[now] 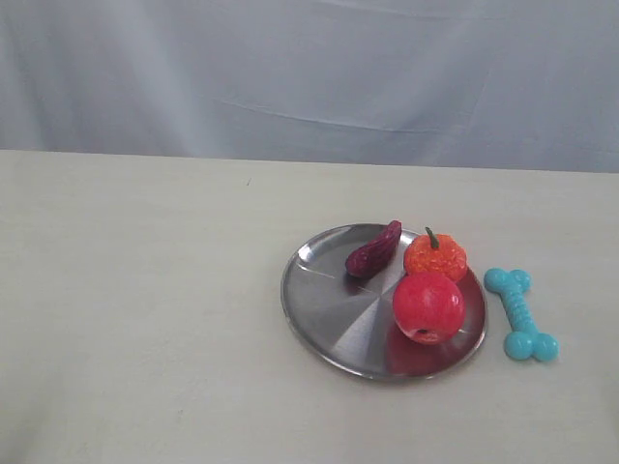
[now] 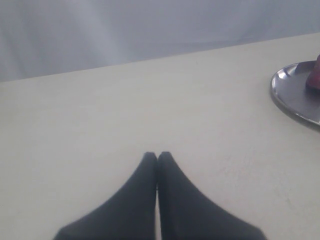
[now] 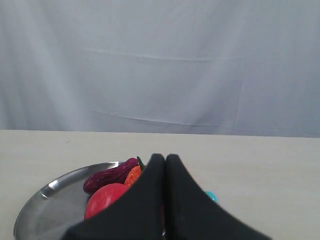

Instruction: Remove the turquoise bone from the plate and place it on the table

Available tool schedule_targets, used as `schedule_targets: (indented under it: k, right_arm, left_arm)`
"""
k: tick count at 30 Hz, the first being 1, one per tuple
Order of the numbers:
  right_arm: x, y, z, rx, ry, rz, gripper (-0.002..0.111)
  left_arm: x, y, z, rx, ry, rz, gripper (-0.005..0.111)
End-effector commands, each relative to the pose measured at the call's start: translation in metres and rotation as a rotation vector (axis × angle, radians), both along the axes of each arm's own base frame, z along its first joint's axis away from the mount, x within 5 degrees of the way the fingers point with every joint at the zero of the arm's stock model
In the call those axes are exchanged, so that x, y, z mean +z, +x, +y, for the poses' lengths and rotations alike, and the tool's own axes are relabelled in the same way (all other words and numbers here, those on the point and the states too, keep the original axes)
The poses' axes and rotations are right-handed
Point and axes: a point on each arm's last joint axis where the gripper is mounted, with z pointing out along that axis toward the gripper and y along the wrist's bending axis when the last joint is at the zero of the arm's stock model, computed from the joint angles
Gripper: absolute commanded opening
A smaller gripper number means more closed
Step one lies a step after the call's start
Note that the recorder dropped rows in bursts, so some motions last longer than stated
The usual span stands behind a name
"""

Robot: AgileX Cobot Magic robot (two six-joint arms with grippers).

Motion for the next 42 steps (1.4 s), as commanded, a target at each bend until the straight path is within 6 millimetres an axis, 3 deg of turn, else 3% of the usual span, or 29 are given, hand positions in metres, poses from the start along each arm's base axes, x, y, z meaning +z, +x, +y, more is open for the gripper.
schedule_targets:
  k: [1, 20, 42]
  right_arm:
    - [-0.002, -0.001, 0.000, -0.006, -0.023, 0.023, 0.000]
    - [-0.024, -0.004, 0.000, -0.005, -0.033, 0.269, 0.000]
    - [-0.024, -0.004, 0.001, 0.002, 0.004, 0.264, 0.000]
  left_arm:
    - [-0.001, 0.000, 0.000, -0.002, 0.001, 0.001, 0.000]
    - [-0.001, 0.000, 0.000, -0.002, 0.001, 0.001, 0.000]
    - [-0.001, 0.000, 0.000, -0.002, 0.001, 0.001, 0.000]
